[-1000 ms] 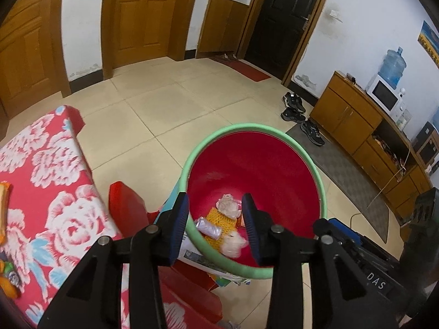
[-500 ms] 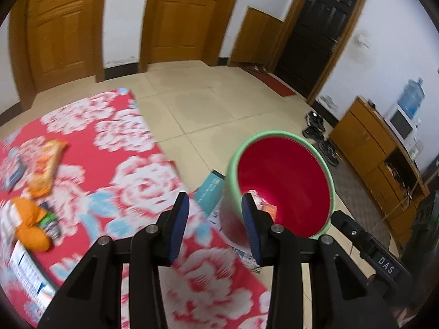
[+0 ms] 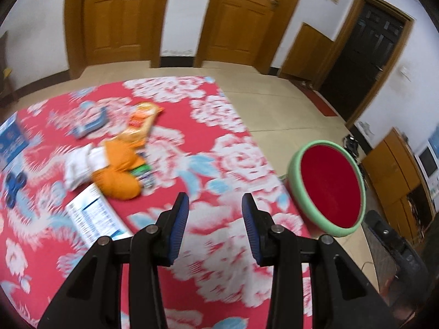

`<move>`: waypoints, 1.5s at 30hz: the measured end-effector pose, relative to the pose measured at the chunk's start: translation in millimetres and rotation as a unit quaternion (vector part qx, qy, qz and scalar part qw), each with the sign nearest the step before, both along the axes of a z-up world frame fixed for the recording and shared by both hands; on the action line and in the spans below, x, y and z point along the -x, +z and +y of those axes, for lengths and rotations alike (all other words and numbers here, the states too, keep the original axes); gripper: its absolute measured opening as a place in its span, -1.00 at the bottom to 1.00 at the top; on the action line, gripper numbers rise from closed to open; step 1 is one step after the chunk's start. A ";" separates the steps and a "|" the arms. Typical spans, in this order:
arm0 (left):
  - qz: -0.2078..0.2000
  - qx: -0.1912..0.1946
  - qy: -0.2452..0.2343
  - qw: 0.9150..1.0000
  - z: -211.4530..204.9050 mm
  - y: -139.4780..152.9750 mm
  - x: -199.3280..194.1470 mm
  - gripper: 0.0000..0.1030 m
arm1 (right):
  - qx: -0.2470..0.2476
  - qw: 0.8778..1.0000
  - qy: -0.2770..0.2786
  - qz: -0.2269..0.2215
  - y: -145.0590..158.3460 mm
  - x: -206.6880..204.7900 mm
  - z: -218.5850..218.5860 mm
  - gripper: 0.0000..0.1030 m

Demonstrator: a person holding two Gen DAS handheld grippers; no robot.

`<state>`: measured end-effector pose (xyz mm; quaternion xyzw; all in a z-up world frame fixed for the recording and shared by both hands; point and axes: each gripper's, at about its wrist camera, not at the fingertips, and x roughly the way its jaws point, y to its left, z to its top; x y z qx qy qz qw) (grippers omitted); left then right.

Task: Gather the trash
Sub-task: 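Move both grippers back toward the table, then grasp the white medicine box with the left gripper while the right gripper grasps the orange cloth bundle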

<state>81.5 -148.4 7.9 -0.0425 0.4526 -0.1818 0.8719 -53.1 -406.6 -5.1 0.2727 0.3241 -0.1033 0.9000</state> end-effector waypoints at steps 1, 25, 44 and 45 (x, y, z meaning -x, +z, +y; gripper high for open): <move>0.002 -0.002 0.008 1.000 6.5 -1.6 0.7 -0.22 | 0.000 1.000 0.003 0.000 0.9 0.1 2.8 0.22; 0.028 -0.049 0.132 0.990 76.6 -49.0 -9.3 0.24 | -0.006 0.999 0.035 0.018 -2.5 -6.1 25.6 0.47; 0.037 -0.067 0.143 0.987 72.7 -69.7 -16.2 0.46 | -0.007 0.999 0.045 0.027 -9.8 -13.4 33.9 0.47; 0.035 -0.068 0.144 0.987 73.4 -69.6 -15.8 0.44 | -0.007 0.999 0.046 0.027 -9.7 -13.5 34.3 0.47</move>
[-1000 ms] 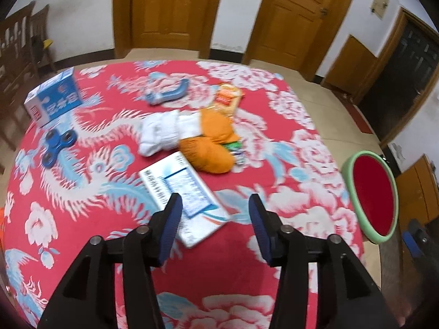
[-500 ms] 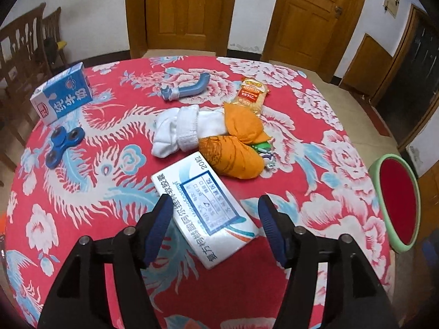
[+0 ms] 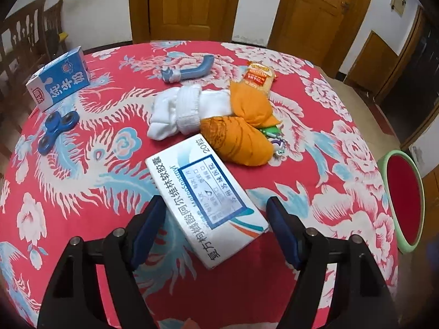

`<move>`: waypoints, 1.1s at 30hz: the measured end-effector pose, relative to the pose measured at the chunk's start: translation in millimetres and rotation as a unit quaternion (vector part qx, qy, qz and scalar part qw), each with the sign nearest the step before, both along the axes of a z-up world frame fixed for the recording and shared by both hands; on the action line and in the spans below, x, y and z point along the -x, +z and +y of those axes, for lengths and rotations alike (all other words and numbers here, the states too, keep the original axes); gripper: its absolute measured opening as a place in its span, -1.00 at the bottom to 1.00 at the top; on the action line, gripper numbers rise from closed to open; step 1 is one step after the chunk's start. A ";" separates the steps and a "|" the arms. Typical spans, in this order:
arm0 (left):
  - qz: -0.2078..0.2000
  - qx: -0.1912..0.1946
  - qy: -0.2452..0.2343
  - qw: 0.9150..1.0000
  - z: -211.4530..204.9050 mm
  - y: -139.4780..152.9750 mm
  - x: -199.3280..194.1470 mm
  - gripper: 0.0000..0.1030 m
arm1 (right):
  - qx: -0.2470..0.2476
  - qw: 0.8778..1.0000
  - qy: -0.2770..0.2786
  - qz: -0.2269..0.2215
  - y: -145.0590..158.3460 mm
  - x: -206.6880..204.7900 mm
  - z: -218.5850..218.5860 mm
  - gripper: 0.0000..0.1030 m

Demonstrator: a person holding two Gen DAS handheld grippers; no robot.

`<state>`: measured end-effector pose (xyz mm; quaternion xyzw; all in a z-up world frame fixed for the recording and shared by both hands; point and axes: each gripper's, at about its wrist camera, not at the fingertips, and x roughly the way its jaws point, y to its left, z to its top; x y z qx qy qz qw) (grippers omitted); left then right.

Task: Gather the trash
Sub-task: 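Grasp the white medicine box with the left gripper while the right gripper grasps the orange cloth bundle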

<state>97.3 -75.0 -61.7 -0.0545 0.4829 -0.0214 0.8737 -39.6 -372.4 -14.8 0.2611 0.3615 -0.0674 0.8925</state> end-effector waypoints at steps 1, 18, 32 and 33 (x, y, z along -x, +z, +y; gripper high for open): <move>-0.001 -0.002 0.000 1.000 0.8 0.3 0.3 0.39 | 0.001 1.000 0.001 0.001 -0.1 -0.7 1.2 0.47; -0.055 0.011 -0.023 0.998 60.1 29.0 14.2 0.27 | 0.017 0.997 0.072 0.014 4.9 -35.5 58.1 0.47; -0.090 0.016 -0.017 0.996 111.3 39.3 1.1 0.27 | 0.036 0.986 0.156 0.038 0.0 -88.3 151.1 0.47; -0.092 0.015 -0.016 0.996 112.8 38.5 -0.1 0.27 | 0.038 0.985 0.161 0.041 -1.8 -93.0 157.6 0.47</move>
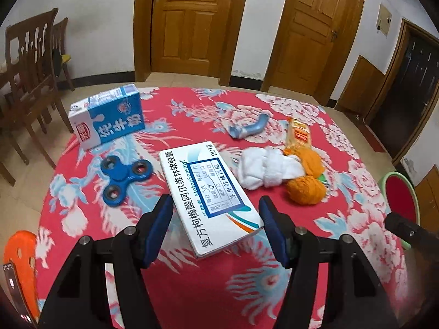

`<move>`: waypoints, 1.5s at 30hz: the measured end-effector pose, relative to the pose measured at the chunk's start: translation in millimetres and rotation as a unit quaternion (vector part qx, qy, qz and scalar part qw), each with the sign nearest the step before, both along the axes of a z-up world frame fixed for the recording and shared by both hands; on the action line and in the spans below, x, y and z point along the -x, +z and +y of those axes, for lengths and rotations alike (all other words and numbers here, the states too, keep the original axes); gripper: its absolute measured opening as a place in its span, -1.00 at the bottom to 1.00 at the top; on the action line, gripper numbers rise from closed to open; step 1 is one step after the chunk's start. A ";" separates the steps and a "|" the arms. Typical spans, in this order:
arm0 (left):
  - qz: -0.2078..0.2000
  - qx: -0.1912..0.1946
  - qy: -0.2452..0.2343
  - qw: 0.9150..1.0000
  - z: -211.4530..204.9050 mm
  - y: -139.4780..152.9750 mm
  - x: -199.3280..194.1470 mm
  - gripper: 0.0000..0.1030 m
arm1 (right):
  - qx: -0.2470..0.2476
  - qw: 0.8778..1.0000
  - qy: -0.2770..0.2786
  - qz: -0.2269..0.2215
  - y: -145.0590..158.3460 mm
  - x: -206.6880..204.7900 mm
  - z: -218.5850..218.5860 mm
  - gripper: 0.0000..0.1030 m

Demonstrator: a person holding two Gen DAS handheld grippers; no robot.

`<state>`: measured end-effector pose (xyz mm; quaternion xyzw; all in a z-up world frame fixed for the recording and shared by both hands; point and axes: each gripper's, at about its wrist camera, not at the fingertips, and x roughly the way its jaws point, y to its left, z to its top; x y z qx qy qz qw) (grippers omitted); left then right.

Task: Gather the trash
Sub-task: 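Grasp the white medicine box with the left gripper while the right gripper grasps the orange cloth bundle, then lift the medicine box and orange bundle with both grippers over the bucket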

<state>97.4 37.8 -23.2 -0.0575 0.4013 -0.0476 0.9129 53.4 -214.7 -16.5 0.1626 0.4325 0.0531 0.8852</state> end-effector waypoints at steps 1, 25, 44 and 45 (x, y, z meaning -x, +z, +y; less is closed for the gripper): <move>-0.002 -0.001 0.001 1.000 2.9 -0.7 -1.2 0.27 | 0.001 1.000 0.005 0.002 -1.6 -4.2 5.7 0.47; -0.001 0.033 0.015 0.999 26.4 -12.4 -13.5 0.27 | 0.046 0.996 0.071 0.019 -37.7 -81.5 87.8 0.35; -0.009 0.038 -0.009 0.999 1.7 7.8 4.7 0.27 | 0.013 0.998 0.062 -0.011 -16.0 -44.1 61.3 -0.23; -0.009 0.039 -0.012 0.999 -0.4 9.0 5.8 0.27 | 0.008 0.998 0.060 -0.014 -13.1 -40.1 57.6 -0.23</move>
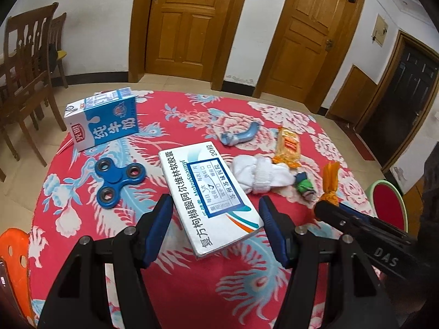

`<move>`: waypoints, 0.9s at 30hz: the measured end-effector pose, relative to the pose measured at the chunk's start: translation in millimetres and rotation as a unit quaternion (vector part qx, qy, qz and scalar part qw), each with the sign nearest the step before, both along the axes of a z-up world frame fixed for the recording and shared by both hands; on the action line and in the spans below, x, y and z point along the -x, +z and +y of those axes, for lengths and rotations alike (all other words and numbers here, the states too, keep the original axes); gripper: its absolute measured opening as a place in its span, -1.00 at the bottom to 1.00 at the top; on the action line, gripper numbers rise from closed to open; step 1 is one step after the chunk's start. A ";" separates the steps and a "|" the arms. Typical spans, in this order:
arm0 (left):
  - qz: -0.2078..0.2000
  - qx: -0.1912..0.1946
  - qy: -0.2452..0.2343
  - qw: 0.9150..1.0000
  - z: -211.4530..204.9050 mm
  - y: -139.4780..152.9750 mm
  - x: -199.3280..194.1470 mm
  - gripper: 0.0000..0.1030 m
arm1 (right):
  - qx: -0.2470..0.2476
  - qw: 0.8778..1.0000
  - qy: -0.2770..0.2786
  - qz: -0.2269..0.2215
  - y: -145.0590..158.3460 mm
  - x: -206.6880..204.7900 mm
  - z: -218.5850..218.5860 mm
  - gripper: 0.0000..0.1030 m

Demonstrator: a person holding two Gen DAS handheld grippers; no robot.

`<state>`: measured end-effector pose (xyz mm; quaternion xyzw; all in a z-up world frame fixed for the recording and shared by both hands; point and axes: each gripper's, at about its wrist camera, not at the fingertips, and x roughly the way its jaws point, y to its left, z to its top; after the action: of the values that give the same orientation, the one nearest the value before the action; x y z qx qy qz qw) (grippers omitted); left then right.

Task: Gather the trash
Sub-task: 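Lift the medicine box and orange bundle with both grippers over the bucket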

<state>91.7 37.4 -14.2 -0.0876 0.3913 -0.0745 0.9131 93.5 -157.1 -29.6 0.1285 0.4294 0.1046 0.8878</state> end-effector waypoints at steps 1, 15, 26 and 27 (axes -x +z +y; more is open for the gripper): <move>-0.001 0.000 -0.003 1.000 -3.4 1.9 1.4 0.27 | -0.005 1.000 -0.002 -0.003 2.6 3.7 -3.6 -0.23; 0.002 0.012 -0.067 0.998 -62.7 19.4 9.0 0.27 | -0.036 0.997 -0.060 -0.029 30.5 50.2 -71.7 -0.23; 0.000 -0.007 -0.121 0.993 -126.2 26.6 13.1 0.26 | -0.052 0.991 -0.120 -0.039 35.9 76.3 -135.4 -0.22; 0.000 -0.008 -0.125 0.992 -132.1 27.1 13.7 0.27 | -0.053 0.990 -0.124 -0.040 35.7 77.9 -140.2 -0.22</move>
<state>78.0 -94.7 12.9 -0.0309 0.3998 -0.1855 0.8971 15.6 -297.3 6.0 0.2236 0.3684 0.0214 0.9021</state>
